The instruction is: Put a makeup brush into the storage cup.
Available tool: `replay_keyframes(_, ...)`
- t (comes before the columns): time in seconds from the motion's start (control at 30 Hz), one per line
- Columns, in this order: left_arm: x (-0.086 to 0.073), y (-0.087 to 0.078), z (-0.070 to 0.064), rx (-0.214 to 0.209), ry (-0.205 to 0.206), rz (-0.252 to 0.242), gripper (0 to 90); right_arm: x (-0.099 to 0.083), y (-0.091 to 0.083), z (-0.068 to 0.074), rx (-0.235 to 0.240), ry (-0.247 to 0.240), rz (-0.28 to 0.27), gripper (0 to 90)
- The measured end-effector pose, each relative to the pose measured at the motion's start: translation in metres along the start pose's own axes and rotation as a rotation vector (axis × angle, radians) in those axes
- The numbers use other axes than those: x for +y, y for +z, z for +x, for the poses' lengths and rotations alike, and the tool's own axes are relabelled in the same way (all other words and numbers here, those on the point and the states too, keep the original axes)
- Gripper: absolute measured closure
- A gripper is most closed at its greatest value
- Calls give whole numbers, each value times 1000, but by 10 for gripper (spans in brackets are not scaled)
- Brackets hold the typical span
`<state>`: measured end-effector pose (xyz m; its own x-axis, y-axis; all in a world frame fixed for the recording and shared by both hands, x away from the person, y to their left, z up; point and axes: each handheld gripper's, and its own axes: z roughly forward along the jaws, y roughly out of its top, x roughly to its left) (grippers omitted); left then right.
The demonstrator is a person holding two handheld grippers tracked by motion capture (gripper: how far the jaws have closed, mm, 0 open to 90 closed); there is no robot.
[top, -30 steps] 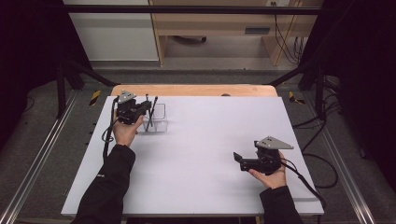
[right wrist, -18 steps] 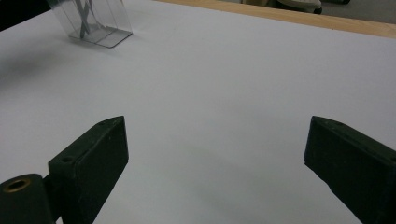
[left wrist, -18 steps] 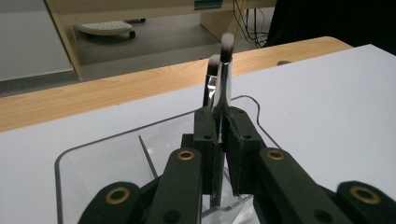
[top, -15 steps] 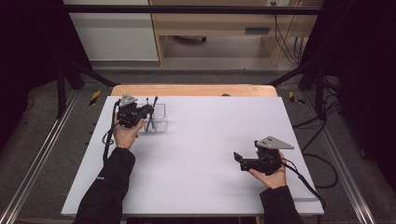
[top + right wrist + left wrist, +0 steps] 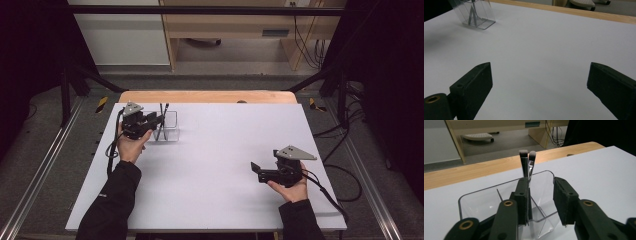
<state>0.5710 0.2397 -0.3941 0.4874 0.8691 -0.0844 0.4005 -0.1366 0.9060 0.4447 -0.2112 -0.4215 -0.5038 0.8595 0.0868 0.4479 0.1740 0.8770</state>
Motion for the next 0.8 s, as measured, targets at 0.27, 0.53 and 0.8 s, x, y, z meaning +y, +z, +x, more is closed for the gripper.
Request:
replay_keyframes(0.27, -5, -20, -10, -17, 29, -26, 515, 2, -4, 0, -2, 1, -15, 65)
replay_keyframes(0.53, -16, -37, -19, -43, 48, -24, 384, 3, -7, -1, -3, 3, -24, 64)
replay_keyframes(0.8, -25, -56, -32, -65, 64, -39, 289, 4, -9, -1, -3, 3, -28, 61)
